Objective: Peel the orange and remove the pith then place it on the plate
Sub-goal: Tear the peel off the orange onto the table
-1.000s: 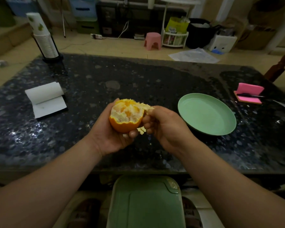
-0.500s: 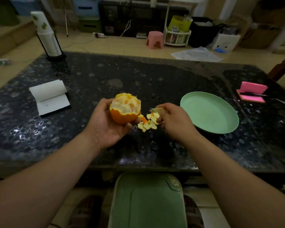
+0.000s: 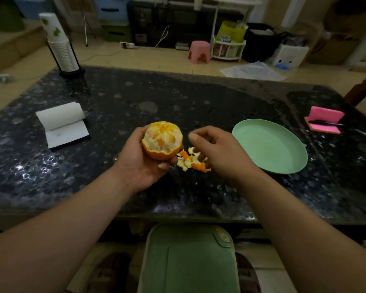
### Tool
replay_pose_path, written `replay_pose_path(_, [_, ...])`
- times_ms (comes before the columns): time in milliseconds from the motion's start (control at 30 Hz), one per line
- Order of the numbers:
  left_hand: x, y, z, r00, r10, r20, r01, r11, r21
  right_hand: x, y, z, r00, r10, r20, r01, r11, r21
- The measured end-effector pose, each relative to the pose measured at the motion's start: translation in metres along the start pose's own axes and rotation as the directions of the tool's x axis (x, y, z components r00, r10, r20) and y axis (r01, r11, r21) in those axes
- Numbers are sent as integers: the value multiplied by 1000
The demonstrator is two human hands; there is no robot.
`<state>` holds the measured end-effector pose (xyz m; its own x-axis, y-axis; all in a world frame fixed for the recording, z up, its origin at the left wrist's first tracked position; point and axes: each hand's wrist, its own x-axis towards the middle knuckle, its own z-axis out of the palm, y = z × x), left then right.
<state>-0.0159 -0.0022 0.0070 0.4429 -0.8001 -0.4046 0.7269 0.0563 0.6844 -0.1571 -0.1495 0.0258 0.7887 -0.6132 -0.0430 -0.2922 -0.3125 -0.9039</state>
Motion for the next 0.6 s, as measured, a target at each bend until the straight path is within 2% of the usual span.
replay_pose_path(67, [-3,0,6,999,2,54,-3,1000,20,-8,-8,1,998,-27,62,21,995,94])
replay_pose_path(333, [-8,0,13,996,31,86,-41,993,110,-18,-8,-2,994,-43,104,29,990,135])
replay_pose_path(467, [-6,0,13,996,60,70,-69,989,133,-19,-11,-1,989,-46,140,29,992,122])
replay_pose_path(600, [-4,-3,16,991,119,57,-128,975,183,-18,-13,2,991,-56,125,51,998,38])
